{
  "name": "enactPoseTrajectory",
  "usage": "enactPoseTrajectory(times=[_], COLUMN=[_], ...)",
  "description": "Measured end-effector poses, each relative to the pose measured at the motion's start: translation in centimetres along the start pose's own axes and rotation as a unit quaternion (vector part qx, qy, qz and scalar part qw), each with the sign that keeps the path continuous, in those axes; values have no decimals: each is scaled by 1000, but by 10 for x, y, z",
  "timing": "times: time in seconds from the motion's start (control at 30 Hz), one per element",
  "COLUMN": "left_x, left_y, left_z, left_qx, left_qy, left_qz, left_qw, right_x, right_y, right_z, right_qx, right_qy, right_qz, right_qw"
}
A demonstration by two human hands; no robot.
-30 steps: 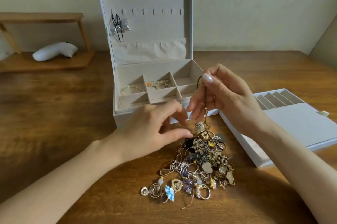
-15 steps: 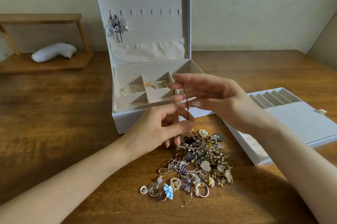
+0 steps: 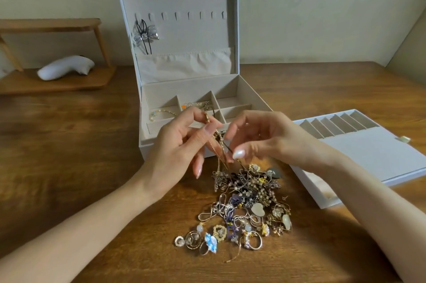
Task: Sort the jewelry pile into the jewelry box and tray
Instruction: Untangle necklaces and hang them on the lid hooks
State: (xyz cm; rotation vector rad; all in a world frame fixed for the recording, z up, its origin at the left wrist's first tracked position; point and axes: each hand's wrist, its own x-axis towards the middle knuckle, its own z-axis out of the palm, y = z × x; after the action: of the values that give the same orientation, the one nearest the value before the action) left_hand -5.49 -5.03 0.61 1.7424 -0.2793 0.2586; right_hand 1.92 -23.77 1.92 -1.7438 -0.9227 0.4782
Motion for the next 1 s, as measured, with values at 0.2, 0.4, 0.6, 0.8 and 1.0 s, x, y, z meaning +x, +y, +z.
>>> enactPoseTrajectory(times=[0.2, 0.4, 0.6, 0.8, 1.0], left_x=[-1, -1, 1, 2, 4], left_y=[2, 3, -2, -4, -1], left_z=[0, 0, -4, -11, -13], left_qx=[27, 83, 149, 351, 307], left_qy=[-16, -11, 24, 77, 6], left_qz=[5, 31, 55, 154, 159], left_qw=[999, 996, 987, 921, 938], right_x=[2, 8, 5, 4, 4], right_y=[-1, 10, 8, 7, 5], right_z=[8, 20, 9, 4, 2], right_qx=[64, 31, 108, 133, 137], right_qy=[-14, 39, 42, -2, 8], right_qz=[-2, -18, 19, 29, 22], right_qw=[998, 999, 993, 991, 990])
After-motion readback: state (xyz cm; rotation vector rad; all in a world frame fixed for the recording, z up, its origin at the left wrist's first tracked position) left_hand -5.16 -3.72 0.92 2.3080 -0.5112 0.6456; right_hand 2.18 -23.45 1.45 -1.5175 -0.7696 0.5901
